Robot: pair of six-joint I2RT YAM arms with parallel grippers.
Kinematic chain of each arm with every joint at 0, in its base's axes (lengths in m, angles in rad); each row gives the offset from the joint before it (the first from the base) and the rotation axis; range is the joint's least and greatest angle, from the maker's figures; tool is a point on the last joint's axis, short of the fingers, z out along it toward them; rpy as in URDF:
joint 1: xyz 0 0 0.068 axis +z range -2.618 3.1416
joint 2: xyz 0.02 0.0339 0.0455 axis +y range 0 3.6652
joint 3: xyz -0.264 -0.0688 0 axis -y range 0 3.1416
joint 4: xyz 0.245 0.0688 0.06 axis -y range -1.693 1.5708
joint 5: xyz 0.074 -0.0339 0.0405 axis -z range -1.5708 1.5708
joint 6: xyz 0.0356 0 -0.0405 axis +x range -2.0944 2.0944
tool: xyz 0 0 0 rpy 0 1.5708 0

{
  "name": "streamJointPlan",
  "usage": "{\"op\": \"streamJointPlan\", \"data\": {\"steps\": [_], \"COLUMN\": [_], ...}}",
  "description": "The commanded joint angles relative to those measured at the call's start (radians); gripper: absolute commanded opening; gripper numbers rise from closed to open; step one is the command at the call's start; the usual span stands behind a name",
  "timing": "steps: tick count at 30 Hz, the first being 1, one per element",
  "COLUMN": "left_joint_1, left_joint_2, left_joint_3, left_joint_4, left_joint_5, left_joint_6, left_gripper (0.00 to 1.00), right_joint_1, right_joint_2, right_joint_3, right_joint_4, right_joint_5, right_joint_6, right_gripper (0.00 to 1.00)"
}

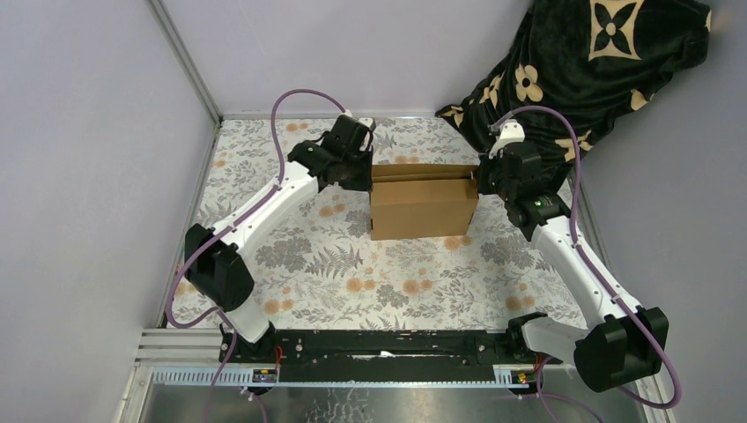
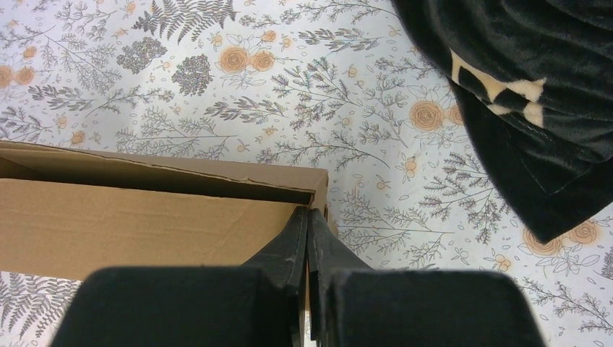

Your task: Fold the paper box

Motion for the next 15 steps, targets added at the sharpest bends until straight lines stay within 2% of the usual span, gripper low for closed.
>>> {"op": "streamJointPlan", "data": {"steps": [1,7,15], "left_joint_1": [-0.035,-0.041,-0.045], "left_joint_2": [0.016,0.015,0.004], "left_joint_3": [0.055,0.063,0.070], "left_joint_4": [0.036,0.036,0.029], "left_joint_5": [0.049,0.041,0.032], "left_joint_6": [-0.002,-0.005,-0.007], "left_gripper": [0.14,0.21,0.22], "right_joint_1": [0.035,0.036,0.036], "right_joint_2": [0.028,0.028,0.025], "right_joint_3": [0.005,0.001,-0.007], "right_joint_4": [-0.091,-0.092,-0.087], "right_joint_5": [-0.112,-0.115,-0.121], "right_joint_6": [0.031,0.032,0.035], "right_gripper": [0.00,0.00,0.00]}}
